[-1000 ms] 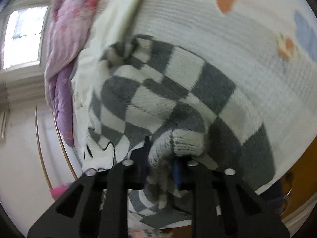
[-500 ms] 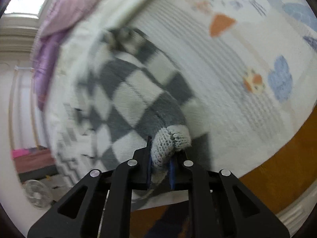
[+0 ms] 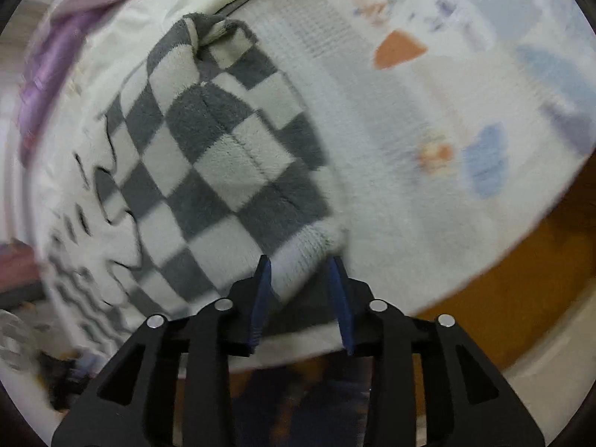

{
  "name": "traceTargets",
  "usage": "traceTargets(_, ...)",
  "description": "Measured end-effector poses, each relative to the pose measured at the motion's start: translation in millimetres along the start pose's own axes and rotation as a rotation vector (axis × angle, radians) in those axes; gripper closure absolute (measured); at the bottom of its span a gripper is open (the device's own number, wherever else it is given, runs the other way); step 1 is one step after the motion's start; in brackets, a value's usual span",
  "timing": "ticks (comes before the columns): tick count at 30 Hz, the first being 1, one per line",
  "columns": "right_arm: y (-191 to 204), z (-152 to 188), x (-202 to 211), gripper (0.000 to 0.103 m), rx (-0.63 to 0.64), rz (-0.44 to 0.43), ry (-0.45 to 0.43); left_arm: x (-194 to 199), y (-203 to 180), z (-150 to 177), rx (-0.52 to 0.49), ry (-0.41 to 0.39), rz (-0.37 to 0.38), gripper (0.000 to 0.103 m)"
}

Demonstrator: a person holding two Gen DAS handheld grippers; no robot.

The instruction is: Fold large clothes

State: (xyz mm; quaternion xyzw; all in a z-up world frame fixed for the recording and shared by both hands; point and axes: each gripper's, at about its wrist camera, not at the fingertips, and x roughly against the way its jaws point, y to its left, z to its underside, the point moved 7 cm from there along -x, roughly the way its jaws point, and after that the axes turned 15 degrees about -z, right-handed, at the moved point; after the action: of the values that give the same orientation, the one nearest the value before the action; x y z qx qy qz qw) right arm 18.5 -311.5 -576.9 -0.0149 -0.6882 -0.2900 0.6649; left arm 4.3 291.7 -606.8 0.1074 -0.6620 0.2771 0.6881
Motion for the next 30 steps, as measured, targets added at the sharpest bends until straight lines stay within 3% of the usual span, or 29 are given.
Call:
traceTargets(2,17,-4,13,0.071,0.076,0.01,-0.03,18,-6,-6,-0.019,-0.052,0.017,0.053)
traceTargets(4,41,-10,8,0.085,0.167,-0.031,-0.032,26,-20,-10,-0.055,-0.101,0.02,0.053)
traceTargets(7,57,-20,-20,0.099,0.27,0.0,-0.01,14,-53,-32,-0.121,-0.136,-0.01,0.052)
traceTargets(12,29,-28,-90,0.103,0.296,0.088,0.075,4,-92,-78,-0.132,-0.204,-0.032,0.052)
traceTargets(15,41,-38,-75,0.103,0.238,0.082,0.083,5,-130,-97,-0.202,-0.255,-0.019,0.052)
traceTargets(17,70,-45,-50,0.103,0.269,0.055,0.036,4,-146,-108,-0.236,-0.282,-0.044,0.052)
traceTargets(20,127,-60,-33,0.103,0.336,-0.063,-0.017,-3,-154,-127,-0.174,-0.285,-0.031,0.052)
traceTargets(23,220,-75,-45,0.103,0.439,-0.221,-0.025,-12,-142,-141,-0.086,-0.287,-0.07,0.052)
traceTargets(25,267,-77,-64,0.103,0.495,-0.273,0.003,-27,-136,-142,-0.056,-0.243,-0.048,0.052)
traceTargets(26,292,-77,-80,0.103,0.528,-0.274,0.014,-34,-137,-141,-0.072,-0.233,-0.064,0.052)
traceTargets(29,310,-81,-117,0.103,0.515,-0.251,0.076,-53,-130,-137,-0.104,-0.178,-0.102,0.052)
traceTargets(30,315,-83,-136,0.103,0.513,-0.206,0.091,-59,-128,-136,-0.097,-0.158,-0.097,0.052)
